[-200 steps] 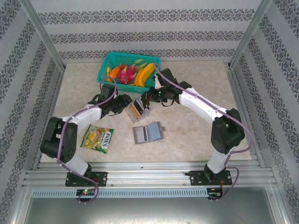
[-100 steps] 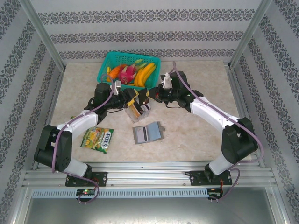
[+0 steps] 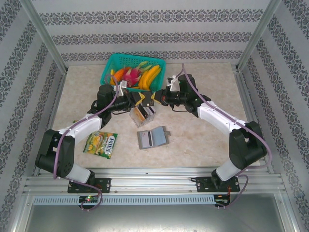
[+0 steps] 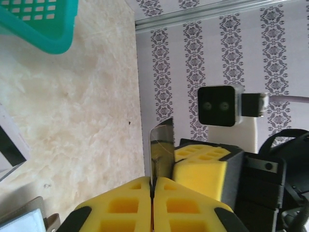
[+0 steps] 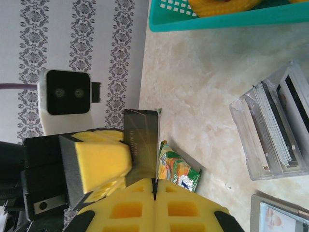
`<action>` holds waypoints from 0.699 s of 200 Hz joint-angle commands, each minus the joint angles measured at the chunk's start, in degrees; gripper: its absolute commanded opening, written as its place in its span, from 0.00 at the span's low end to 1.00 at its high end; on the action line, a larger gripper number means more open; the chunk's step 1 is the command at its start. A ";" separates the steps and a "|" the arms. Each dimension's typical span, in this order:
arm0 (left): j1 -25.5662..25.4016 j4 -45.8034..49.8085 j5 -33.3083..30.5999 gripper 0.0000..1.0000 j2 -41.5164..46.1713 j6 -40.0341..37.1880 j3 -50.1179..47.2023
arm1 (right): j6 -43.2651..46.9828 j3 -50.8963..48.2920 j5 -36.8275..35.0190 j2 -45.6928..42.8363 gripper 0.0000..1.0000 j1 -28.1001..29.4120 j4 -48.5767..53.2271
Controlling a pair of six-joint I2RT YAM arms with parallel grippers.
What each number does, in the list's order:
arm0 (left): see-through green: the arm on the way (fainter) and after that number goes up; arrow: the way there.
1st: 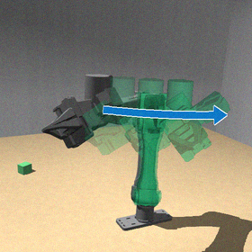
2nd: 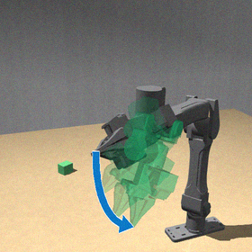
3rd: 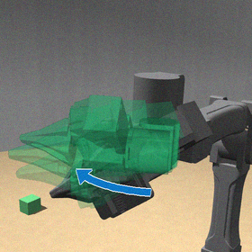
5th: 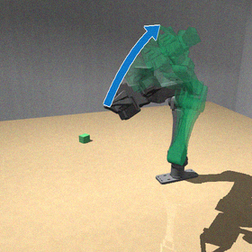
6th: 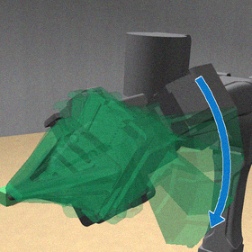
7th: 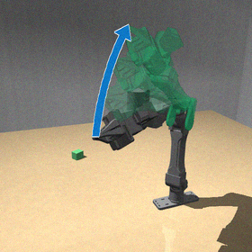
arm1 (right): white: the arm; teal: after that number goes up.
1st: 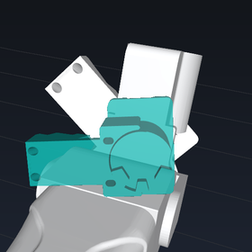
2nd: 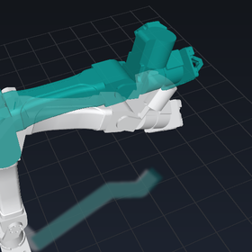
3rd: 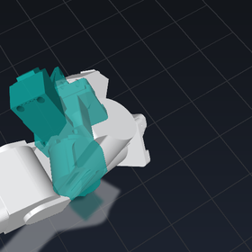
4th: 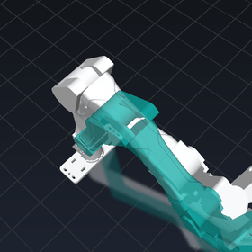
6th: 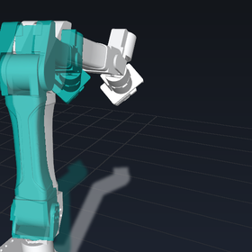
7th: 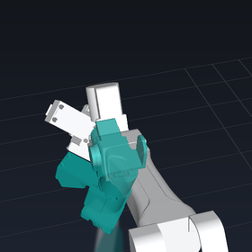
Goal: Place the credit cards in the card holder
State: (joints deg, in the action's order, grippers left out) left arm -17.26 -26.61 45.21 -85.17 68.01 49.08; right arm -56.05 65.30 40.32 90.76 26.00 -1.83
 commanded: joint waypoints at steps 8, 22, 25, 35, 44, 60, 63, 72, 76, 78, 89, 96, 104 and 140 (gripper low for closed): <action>-0.84 -2.67 1.22 0.00 0.95 -0.27 -0.62 | -0.21 -1.67 1.85 -0.67 0.07 0.12 -1.72; -0.76 0.17 -0.31 0.00 1.81 -1.08 -1.15 | 1.48 -2.35 0.67 -1.66 0.12 -0.26 0.41; -0.83 1.07 -0.75 0.00 2.06 -1.34 -1.30 | 2.26 -2.37 0.32 -1.93 0.14 -0.28 1.61; -0.76 4.57 -2.75 0.00 3.29 -2.53 -2.08 | 5.75 -2.22 -1.86 -2.77 0.25 -0.33 7.05; -0.85 8.10 -4.67 0.00 4.68 -3.83 -2.82 | 9.70 -2.25 -5.13 -3.68 0.33 -0.26 12.67; -1.23 14.69 -8.79 0.00 7.50 -5.97 -4.71 | 14.74 -3.79 -10.55 -5.28 0.32 -0.08 20.53; -1.46 15.46 -9.38 0.00 8.13 -6.08 -5.24 | 15.35 -4.29 -11.03 -5.63 0.31 -0.03 21.26; -2.11 16.68 -11.30 0.00 9.76 -6.05 -6.96 | 16.97 -6.01 -11.26 -6.49 0.26 0.24 22.15; -2.44 16.95 -12.10 0.00 10.59 -5.79 -7.97 | 17.38 -6.85 -11.21 -6.83 0.23 0.20 22.35; -2.70 17.12 -12.50 0.00 10.97 -5.65 -8.39 | 17.51 -7.20 -11.18 -7.00 0.22 0.30 22.45; -4.21 17.80 -15.02 0.00 12.68 -4.84 -10.74 | 18.11 -9.00 -11.02 -7.56 0.16 0.95 22.60; -5.37 18.24 -16.65 0.00 13.51 -4.53 -12.02 | 18.26 -9.89 -11.08 -7.72 0.13 1.68 22.43; -6.89 18.68 -18.48 0.00 14.34 -4.02 -13.11 | 18.28 -10.78 -11.32 -7.51 0.10 2.58 22.23; -13.77 19.27 -25.10 0.00 15.08 -2.71 -15.99 | 19.56 -10.65 -13.29 -3.34 0.07 7.26 23.53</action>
State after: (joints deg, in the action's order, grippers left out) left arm -27.46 -9.30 26.89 -71.16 64.86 34.44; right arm -39.42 54.50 29.26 84.88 30.76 19.68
